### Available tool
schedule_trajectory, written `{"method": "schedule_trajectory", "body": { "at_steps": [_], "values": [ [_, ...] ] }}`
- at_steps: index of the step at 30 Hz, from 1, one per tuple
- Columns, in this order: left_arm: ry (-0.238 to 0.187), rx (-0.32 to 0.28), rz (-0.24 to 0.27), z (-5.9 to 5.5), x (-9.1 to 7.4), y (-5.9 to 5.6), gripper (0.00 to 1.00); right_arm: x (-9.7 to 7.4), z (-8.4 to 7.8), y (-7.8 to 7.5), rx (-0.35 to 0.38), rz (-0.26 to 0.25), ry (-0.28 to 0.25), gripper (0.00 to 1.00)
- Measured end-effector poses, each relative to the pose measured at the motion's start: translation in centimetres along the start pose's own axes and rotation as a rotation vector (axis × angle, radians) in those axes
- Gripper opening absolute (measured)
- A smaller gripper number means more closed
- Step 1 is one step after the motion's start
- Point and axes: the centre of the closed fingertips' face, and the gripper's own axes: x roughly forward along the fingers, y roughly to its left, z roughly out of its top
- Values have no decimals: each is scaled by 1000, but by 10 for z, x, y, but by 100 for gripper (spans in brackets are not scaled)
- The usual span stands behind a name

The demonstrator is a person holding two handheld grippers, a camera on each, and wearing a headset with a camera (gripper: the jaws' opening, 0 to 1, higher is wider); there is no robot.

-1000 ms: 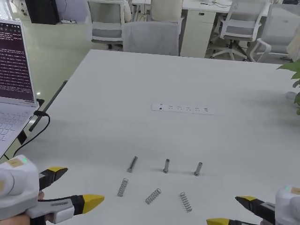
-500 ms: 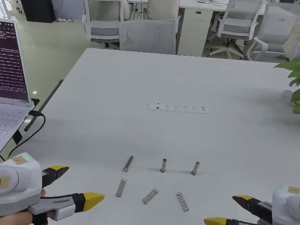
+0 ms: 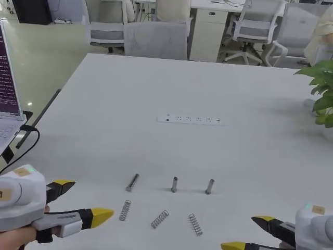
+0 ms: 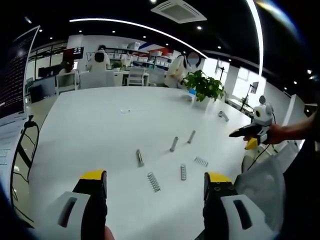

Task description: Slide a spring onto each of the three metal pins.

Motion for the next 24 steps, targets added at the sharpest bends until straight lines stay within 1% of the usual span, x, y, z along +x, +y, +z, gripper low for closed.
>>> {"method": "schedule_trajectory", "body": {
  "at_steps": [11, 16, 24],
  "values": [
    [7, 3, -10, 10, 18, 7, 74, -2, 1, -4, 6, -6, -7, 74],
    [15, 7, -15, 11, 27, 9, 73, -3, 0, -6, 9, -7, -5, 74],
    [30, 5, -21, 12, 41, 13, 70, -1, -2, -5, 13, -2, 3, 73]
  ]
}}
